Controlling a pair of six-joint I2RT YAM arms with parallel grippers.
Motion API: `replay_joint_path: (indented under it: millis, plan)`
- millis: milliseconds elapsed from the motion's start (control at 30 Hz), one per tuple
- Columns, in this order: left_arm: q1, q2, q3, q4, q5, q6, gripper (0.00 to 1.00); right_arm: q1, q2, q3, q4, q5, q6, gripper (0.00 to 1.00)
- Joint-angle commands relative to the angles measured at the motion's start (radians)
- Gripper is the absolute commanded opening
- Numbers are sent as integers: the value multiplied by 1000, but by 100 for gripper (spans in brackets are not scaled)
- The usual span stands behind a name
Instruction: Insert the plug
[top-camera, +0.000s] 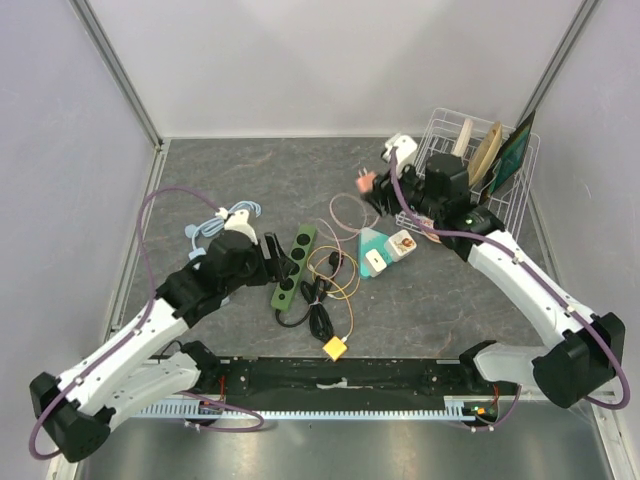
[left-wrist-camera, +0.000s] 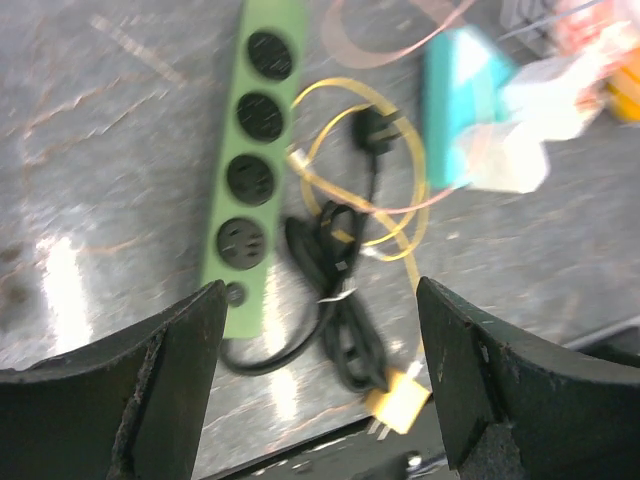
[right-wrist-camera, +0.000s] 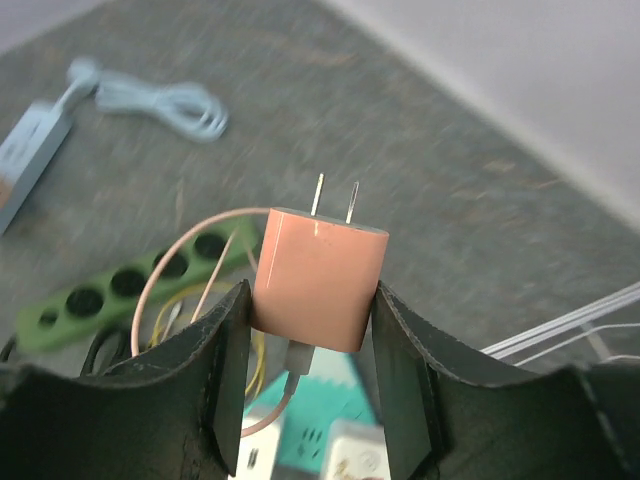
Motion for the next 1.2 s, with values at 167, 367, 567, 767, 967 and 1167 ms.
replay_joint_path:
  millis: [167, 367, 567, 767, 967, 1167]
  plan:
    - [3, -15, 158, 212, 190, -118, 86, 83, -79, -157, -41, -319, -223, 5]
    - [5, 140, 204, 376, 370, -236, 86, 127, -69, -165, -47, -323, -263, 5]
    - [5, 244, 212, 479, 450, -298, 82, 146, -56, -166, -36, -337, -268, 5]
    - [6, 271, 194, 534, 428, -322, 68, 150, -56, -180, -6, -371, -254, 5]
    - [15, 309, 181, 560, 442, -344, 55, 152, -53, -189, 17, -397, -239, 5]
    - [17, 289, 160, 568, 456, -358, 30, 152, -46, -194, 33, -403, -219, 5]
